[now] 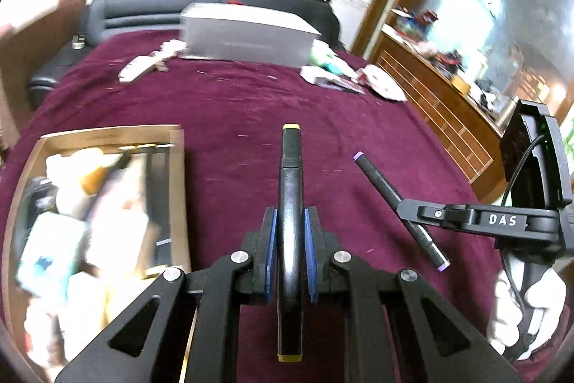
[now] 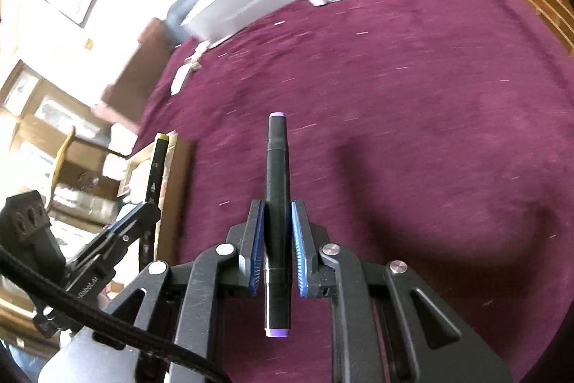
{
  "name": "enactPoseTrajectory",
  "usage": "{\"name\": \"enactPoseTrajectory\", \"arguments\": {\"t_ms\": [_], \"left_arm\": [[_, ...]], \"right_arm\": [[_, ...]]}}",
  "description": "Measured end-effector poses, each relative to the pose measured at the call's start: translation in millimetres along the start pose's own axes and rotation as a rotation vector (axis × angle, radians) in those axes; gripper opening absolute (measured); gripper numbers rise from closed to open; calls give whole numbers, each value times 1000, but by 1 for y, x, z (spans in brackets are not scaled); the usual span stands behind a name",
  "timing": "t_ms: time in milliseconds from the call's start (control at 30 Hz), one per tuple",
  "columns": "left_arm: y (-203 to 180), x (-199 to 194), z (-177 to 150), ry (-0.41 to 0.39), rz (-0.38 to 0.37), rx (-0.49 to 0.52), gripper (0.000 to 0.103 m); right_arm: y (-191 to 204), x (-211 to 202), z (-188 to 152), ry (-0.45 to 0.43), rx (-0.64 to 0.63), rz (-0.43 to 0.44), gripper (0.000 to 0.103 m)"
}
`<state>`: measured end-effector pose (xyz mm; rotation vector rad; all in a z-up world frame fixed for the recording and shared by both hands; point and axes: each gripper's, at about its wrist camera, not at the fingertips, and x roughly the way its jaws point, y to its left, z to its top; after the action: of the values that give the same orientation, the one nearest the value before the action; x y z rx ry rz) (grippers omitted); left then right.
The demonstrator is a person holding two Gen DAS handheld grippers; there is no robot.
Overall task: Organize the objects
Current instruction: 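Lower both markers into the tray and open both grippers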
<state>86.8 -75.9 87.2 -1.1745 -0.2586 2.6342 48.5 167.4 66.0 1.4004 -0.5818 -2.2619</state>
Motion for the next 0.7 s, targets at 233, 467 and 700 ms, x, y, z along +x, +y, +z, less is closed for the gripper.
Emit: {"name": "enactPoseTrajectory", "arguments": {"t_ms": [233,467,700], "left_arm": [[79,-50,-28,-55,125,-114,12],[129,-63,-57,-48,223,-165,12],[151,-54,-75,-21,233,-203,12]], "right_arm": [[75,41,-22,84,-89,109,13],[136,88,-51,201,-137,227,13],[176,121,-79,283,-194,240,13]]}}
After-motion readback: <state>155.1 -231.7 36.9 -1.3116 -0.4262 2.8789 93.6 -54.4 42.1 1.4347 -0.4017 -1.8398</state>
